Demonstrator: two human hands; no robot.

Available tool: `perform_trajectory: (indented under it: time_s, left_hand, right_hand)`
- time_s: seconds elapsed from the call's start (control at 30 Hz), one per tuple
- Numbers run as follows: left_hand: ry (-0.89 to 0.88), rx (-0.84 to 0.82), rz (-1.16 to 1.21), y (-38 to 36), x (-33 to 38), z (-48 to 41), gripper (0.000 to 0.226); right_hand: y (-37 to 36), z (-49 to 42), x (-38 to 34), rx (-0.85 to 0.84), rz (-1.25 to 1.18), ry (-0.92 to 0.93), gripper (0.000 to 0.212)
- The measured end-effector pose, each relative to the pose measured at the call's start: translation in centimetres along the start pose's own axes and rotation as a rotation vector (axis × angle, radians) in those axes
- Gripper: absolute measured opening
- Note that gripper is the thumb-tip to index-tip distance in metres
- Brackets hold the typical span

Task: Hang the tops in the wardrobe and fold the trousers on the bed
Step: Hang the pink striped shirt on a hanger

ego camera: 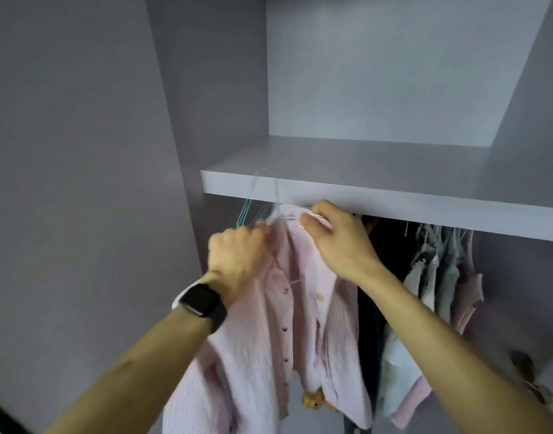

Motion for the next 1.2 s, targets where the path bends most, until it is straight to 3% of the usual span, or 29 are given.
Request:
perform_trajectory:
  time_s: [0.13, 0.2, 0.3, 0.37, 0.43, 0.47, 0.53, 0.6, 0.7, 0.8, 0.9, 1.03, 1.1, 1.2]
  left_hand:
    - [0.019, 0.093, 0.153, -1.3, -6.7, -0.7, 0.031]
    - [-0.015, 0.096, 0.153, -1.7, -6.7, -0.2, 0.037]
    - [-0.122, 0.166, 0.225, -2.1, -5.6, 1.0, 0.029]
    - [-0.167, 0.215, 0.237, -2.0, -5.8, 1.5, 0.031]
    - [-0.203, 0.200, 0.222, -1.6, -6.2, 1.5, 0.034]
    - [-0.210, 0.176, 0.226, -1.1, -6.2, 1.5, 0.030]
    - [-0.215, 0.093, 0.217, -0.4, -6.2, 1.6, 0.035]
    - [-0.157, 0.013, 0.217, 0.1, -7.1, 1.6, 0.041]
    - [-0.002, 0.016, 0.432, 1.0, -9.6, 1.6, 0.047]
    - [-0.017, -0.047, 0.541, 1.1, -10.0, 2.6, 0.060]
    - [-0.076, -0.316, 0.665, 1.4, -10.3, 4.1, 0.051]
    - [0.035, -0.251, 0.694, 1.7, -10.3, 1.6, 0.043]
    - [0.039, -0.237, 0.720, 1.3, -8.2, 0.7, 0.031]
    - [0.045, -0.134, 0.742, 0.8, -7.1, 0.4, 0.016]
  right_hand:
    - [1.2, 6.7, 5.4, 0.076, 0.164, -0.037, 0.018]
    - [-1.3, 8.9, 5.4, -0.067, 0.146, 0.046, 0.021]
    - [-4.9, 10.0, 1.4, -0.385, -0.079, 0.364, 0.023]
    - [-4.5, 7.9, 0.9, -0.251, -0.098, 0.417, 0.032]
    - [-2.9, 4.5, 2.2, -0.080, 0.066, 0.288, 0.050]
    - [-2.5, 2.9, 2.7, -0.133, 0.159, 0.237, 0.054]
    - [-3.3, 1.1, 3.4, -0.356, 0.281, 0.249, 0.041]
    - [-3.9, 0.5, 3.6, -0.428, 0.314, 0.299, 0.032]
    - [-4.5, 0.6, 4.1, -0.328, 0.407, 0.394, 0.030]
    - [-5.8, 0.3, 3.9, -0.173, 0.504, 0.486, 0.027]
    - [-6.1, 0.0, 4.2, -0.098, 0.497, 0.455, 0.028]
    - [-7.0, 0.1, 1.9, 0.003, 0.464, 0.536, 0.030]
    - [-8.1, 0.1, 0.4, -0.039, 0.415, 0.538, 0.028]
    - [-8.0, 0.0, 1.0, -0.185, 0.219, 0.361, 0.032]
Point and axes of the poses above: each hand's wrist, its own z-axis away from the middle knuckle, its own y-axis out of the back of the hand, x = y × z, the point moved 3 cm from there along -z, towards the middle knuckle, and after that the axes turned 14 degrees about y, right-handed, at the moved point
